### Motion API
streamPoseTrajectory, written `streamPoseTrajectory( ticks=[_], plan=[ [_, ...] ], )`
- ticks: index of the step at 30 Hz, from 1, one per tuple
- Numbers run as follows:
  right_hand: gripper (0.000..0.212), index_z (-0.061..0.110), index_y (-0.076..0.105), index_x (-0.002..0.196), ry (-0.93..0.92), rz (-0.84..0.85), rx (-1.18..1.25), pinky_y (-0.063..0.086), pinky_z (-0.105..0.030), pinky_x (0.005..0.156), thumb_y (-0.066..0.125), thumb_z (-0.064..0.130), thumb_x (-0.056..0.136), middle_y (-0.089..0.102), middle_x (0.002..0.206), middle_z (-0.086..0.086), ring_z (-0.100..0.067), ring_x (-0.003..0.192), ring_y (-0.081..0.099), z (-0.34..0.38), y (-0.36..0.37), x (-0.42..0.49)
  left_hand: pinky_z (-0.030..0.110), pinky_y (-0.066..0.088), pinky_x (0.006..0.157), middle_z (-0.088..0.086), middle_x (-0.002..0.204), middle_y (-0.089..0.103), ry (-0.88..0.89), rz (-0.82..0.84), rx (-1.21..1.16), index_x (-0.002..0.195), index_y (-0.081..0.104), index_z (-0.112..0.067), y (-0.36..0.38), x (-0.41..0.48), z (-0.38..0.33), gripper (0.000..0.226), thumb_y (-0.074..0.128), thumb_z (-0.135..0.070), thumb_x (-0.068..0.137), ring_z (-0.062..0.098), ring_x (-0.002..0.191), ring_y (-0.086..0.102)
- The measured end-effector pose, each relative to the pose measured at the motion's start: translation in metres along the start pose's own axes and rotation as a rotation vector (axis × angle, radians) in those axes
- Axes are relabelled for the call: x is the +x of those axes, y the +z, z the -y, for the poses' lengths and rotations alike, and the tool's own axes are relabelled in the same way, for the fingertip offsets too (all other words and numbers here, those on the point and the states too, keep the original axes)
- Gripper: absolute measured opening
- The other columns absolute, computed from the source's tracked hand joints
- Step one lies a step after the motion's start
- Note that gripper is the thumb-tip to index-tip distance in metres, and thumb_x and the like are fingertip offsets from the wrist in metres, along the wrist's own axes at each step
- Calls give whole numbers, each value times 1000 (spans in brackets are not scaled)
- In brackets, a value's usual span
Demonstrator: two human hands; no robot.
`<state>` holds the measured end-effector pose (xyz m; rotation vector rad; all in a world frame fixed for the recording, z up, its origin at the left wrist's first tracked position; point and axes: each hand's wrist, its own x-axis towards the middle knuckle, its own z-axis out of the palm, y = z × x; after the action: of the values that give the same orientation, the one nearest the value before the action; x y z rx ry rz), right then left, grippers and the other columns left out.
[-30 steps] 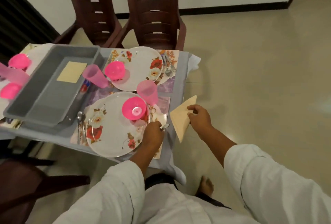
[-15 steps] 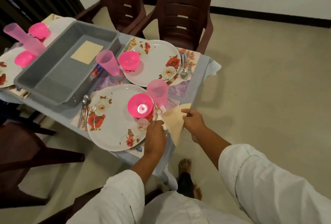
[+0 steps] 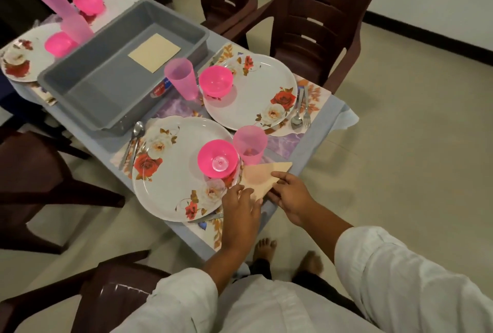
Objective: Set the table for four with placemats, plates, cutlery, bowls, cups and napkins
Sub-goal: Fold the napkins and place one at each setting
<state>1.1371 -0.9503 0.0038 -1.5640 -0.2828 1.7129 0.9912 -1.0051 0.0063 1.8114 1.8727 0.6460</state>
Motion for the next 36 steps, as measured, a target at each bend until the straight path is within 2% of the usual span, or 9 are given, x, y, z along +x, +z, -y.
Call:
streamPoseTrajectory(
  ticks=[2,4,7,10,15,21,28,32,36],
  plan=[
    [29,10,61,119,19,49,-58,60,-30,86,47,-7,101,65,117,-18,-26,108,68,-3,-1,1,40,49,93,12,128,59,58,47,137,111,69,-11,6,3,6,24,73,-15,87,30,115,53],
    [29,11,60,122,0,74,-165,59,-28,79,49,-5,100,63,104,-15,-22,93,68,-3,-2,3,41,52,87,11,117,65,111,85,227,102,72,-10,12,5,11,24,79,-12,79,31,107,59],
    [34,18,56,131,-84,88,-450,58,-32,70,55,5,100,59,88,-12,-21,73,63,5,-10,10,39,53,85,6,102,69,103,97,293,96,71,-12,20,4,15,15,77,-15,82,26,96,61],
    [40,27,55,135,-318,17,-935,60,-42,85,62,16,97,68,87,-6,-22,84,70,12,-23,22,36,54,84,4,98,71,68,49,329,96,72,-14,24,0,15,12,75,-19,86,22,91,63],
    [33,19,66,127,-505,11,-1253,56,-35,88,67,20,94,67,108,-10,-27,96,67,29,-30,32,36,52,89,6,105,71,101,47,440,101,70,-13,25,-4,21,19,71,-25,87,23,96,63],
    [35,17,66,129,-550,97,-1331,55,-39,91,65,21,95,60,116,-11,-29,99,65,37,-32,30,34,53,85,3,106,70,54,15,480,106,69,-16,26,-9,10,26,68,-37,91,21,99,62],
    [32,16,63,129,-644,125,-1327,56,-39,88,63,26,98,58,118,-10,-26,99,65,56,-42,20,35,54,93,5,113,71,41,-43,505,115,68,-15,25,-7,-10,37,73,-40,88,21,106,66],
    [36,18,61,133,-716,111,-1327,55,-37,89,59,34,100,60,125,-8,-23,105,64,77,-39,15,40,56,94,8,117,71,35,-124,405,118,69,-13,17,4,-32,36,74,-32,88,25,108,66],
    [34,19,62,130,-831,97,-1314,55,-34,85,55,34,101,61,126,-6,-20,100,65,103,-35,8,39,52,100,4,125,67,-3,-200,273,125,65,-15,1,22,-53,33,67,-30,95,23,116,62]
  ],
)
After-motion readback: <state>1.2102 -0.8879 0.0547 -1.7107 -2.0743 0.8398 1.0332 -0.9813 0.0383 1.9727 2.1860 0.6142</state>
